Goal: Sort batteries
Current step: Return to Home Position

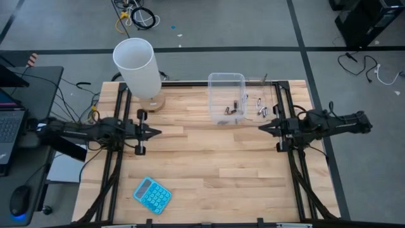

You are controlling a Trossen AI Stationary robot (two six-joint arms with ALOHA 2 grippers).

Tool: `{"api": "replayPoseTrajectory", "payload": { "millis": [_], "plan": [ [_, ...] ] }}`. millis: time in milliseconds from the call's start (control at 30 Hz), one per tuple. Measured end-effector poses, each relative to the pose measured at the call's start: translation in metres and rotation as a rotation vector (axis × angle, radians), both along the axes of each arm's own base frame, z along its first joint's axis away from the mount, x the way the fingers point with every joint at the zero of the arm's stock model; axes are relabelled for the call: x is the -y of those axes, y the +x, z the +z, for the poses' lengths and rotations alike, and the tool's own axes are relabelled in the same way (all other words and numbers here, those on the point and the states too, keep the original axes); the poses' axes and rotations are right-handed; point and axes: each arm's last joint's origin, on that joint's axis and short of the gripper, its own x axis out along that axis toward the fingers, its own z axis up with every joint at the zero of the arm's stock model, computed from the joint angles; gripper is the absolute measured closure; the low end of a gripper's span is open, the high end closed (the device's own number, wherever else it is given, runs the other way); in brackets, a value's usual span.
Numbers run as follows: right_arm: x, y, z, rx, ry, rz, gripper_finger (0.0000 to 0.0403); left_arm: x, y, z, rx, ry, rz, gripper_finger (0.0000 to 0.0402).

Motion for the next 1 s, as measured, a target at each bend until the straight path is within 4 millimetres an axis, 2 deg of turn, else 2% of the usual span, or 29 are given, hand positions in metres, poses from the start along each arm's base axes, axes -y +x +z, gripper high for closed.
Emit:
{"api": "replayPoseTrajectory", "payload": {
  "millis": [433, 533, 667, 867, 1000],
  "plan": [
    [0.005, -0.030, -0.008, 0.045, 0.003, -0.037, 0.0403, -0.002, -0.024, -0.002, -0.009, 0.025, 0.023, 0.0402],
    [0.006, -0.035, -0.009, 0.051, 0.006, -0.038, 0.0403, -0.001, -0.027, -0.002, 0.021, 0.023, -0.042, 0.0402],
    [0.007, -0.041, -0.010, 0.062, -0.017, -0.050, 0.0403, 0.001, -0.027, -0.016, -0.001, 0.013, -0.099, 0.0402],
    [0.007, -0.041, -0.012, 0.044, -0.016, -0.052, 0.0403, 0.001, -0.027, -0.027, 0.036, 0.012, -0.090, 0.0402],
    [0.007, -0.038, -0.016, 0.042, -0.012, -0.048, 0.0403, 0.001, -0.026, -0.028, 0.025, -0.017, -0.104, 0.0402]
  ]
}}
